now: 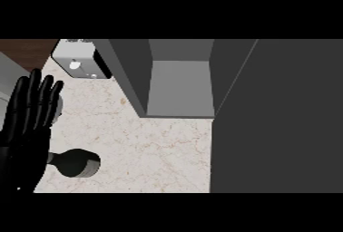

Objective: Pick up the wine, place it into the cabinet and close the cabinet

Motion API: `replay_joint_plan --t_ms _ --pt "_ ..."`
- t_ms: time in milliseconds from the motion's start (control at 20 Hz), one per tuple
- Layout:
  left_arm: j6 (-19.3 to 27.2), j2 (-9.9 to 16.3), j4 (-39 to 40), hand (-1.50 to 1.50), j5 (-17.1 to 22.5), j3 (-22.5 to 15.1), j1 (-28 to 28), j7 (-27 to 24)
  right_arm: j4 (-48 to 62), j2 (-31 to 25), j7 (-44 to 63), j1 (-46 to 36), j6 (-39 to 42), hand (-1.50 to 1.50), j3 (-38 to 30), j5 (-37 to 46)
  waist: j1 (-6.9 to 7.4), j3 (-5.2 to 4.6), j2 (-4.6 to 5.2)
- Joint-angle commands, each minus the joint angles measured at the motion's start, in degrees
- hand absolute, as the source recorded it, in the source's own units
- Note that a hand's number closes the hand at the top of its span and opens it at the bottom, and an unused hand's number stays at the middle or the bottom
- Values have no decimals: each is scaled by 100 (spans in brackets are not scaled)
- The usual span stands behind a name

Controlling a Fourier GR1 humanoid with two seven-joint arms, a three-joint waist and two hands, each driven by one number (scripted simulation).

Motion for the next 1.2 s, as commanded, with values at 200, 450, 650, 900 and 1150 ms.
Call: replay_joint_plan --t_ms 200,450,650,900,1150 --pt "1439 -228 811 -150 -1091 886 -596 488 -458 95 -83 674 64 -150 295 117 -220 -25 -5" --pt "2428 -441 859 -150 -774 481 -969 1717 -1136 -122 809 1131 962 -150 1388 -588 -255 -25 -38" --pt "2976 -446 157 -150 -1458 -132 -1134 2803 -1981 -264 1441 1360 892 -150 1328 -892 -142 -26 -43" --pt "3741 -448 994 -150 -2197 -505 -2328 3496 -2337 -144 1688 1529 737 -150 1750 -563 -165 -28 -22" --pt "3842 -449 -146 -150 -3176 -1254 -2162 4861 -2881 -378 1791 1956 901 -150 1645 -768 -136 -24 -49"
